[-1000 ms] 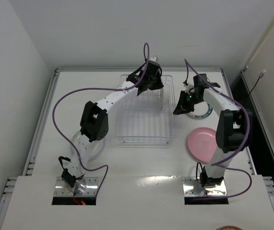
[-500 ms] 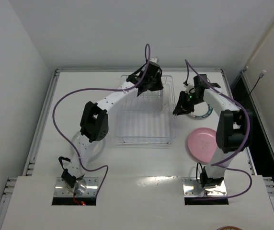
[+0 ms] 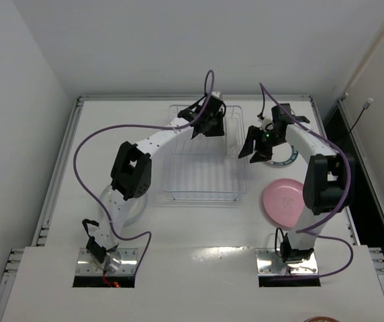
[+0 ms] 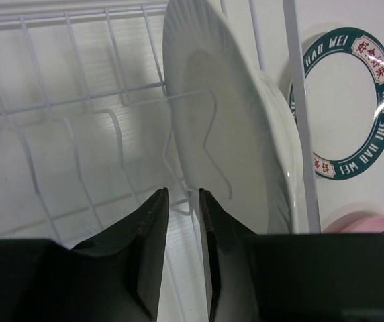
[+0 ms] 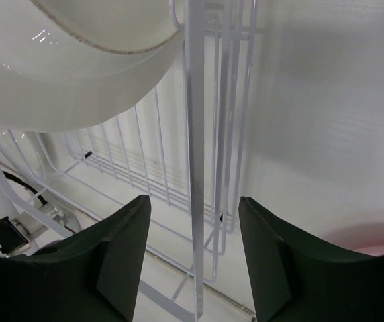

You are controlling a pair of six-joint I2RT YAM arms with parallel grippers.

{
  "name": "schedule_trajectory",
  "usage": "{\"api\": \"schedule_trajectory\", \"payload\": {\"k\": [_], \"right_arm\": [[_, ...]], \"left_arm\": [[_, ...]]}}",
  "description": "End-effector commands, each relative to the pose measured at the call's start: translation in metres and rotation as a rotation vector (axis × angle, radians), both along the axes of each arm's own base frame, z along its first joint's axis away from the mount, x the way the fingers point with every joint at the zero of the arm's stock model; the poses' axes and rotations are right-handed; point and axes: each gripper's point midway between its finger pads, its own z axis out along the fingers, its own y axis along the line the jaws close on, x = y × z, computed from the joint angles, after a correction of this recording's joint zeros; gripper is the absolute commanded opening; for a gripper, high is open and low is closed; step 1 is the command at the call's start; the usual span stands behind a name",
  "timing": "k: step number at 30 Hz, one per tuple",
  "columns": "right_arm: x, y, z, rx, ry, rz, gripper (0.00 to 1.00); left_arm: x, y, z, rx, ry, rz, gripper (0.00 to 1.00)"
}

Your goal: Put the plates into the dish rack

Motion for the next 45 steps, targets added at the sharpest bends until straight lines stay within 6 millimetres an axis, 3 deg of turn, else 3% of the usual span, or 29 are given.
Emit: {"api": "schedule_trajectory", "payload": {"k": [1,4,6,7,8,12,15,16,18,19,21,22,23,26,27,29,30,32,33,37,38,43,45], "right_arm": [[0.012,-0.002,0.028,-0.002,-0.094,-0.001,0.53],[0.01,-0.002,0.031,-0.002,-0.094,-0.001,0.69],[0.01,-0.002,0.031,-0.002,-0.094,-0.001,0.7],[0.01,-0.002,0.031,-0.002,-0.094,-0.001,0.71],[0.01,-0.002,0.031,-0.002,-0.094,-0.001,0.72],[0.01,-0.003,0.035,-0.01,-0.102,-0.005,0.8],[0.015,-0.004,0.05,-0.018,-0.141,-0.009,0.88],[0.016,-0.004,0.05,-0.018,-0.141,-0.009,0.88],[0.016,-0.006,0.053,-0.026,-0.152,-0.013,0.91],[0.016,-0.007,0.052,-0.034,-0.152,-0.016,1.0],[0.014,-0.008,0.056,-0.042,-0.164,-0.02,1.0],[0.014,-0.008,0.056,-0.042,-0.164,-0.02,1.0],[0.011,-0.008,0.056,-0.042,-0.164,-0.02,1.0],[0.01,-0.013,0.061,-0.068,-0.177,-0.033,1.0],[0.01,-0.013,0.061,-0.068,-0.177,-0.033,1.0],[0.007,-0.013,0.06,-0.069,-0.167,-0.032,1.0],[0.007,-0.013,0.063,-0.068,-0.176,-0.033,1.0],[0.007,-0.013,0.063,-0.065,-0.171,-0.04,1.0],[0.006,-0.011,0.067,-0.055,-0.18,-0.036,1.0],[0.003,-0.011,0.065,-0.055,-0.182,-0.036,1.0],[0.001,-0.011,0.062,-0.055,-0.173,-0.036,1.0],[0.001,-0.011,0.064,-0.051,-0.179,-0.043,1.0],[-0.001,-0.011,0.06,-0.052,-0.159,-0.043,1.0]], "left_arm": [[-0.01,0.004,0.044,-0.003,-0.072,-0.017,0.22],[-0.014,0.013,0.038,0.034,-0.061,-0.008,0.22],[-0.017,0.015,0.043,0.031,-0.066,-0.008,0.22],[-0.017,0.018,0.036,0.049,-0.056,0.001,0.22],[-0.018,0.019,0.043,0.041,-0.066,0.001,0.22],[-0.023,0.036,0.036,0.111,-0.051,0.036,0.22],[-0.024,0.068,0.046,0.217,-0.077,0.124,0.22],[-0.03,0.082,0.039,0.267,-0.062,0.147,0.22],[-0.033,0.105,0.062,0.283,-0.103,0.218,0.22],[-0.037,0.115,0.068,0.289,-0.11,0.252,0.22],[-0.043,0.146,0.085,0.302,-0.142,0.344,0.26],[-0.049,0.157,0.089,0.304,-0.144,0.396,0.37],[-0.059,0.168,0.082,0.335,-0.122,0.409,0.42],[-0.077,0.199,0.089,0.368,-0.107,0.501,0.43],[-0.092,0.212,0.075,0.429,-0.059,0.509,0.5],[-0.106,0.223,0.065,0.451,-0.014,0.544,0.69],[-0.119,0.233,0.053,0.495,0.025,0.54,0.86],[-0.133,0.241,0.037,0.511,0.084,0.588,0.97],[-0.145,0.255,0.023,0.56,0.135,0.608,1.0],[-0.162,0.27,-0.005,0.575,0.238,0.647,1.0],[-0.162,0.268,-0.006,0.559,0.247,0.654,1.0],[-0.178,0.294,-0.026,0.546,0.337,0.738,1.0],[-0.181,0.304,-0.026,0.528,0.339,0.773,1.0]]}}
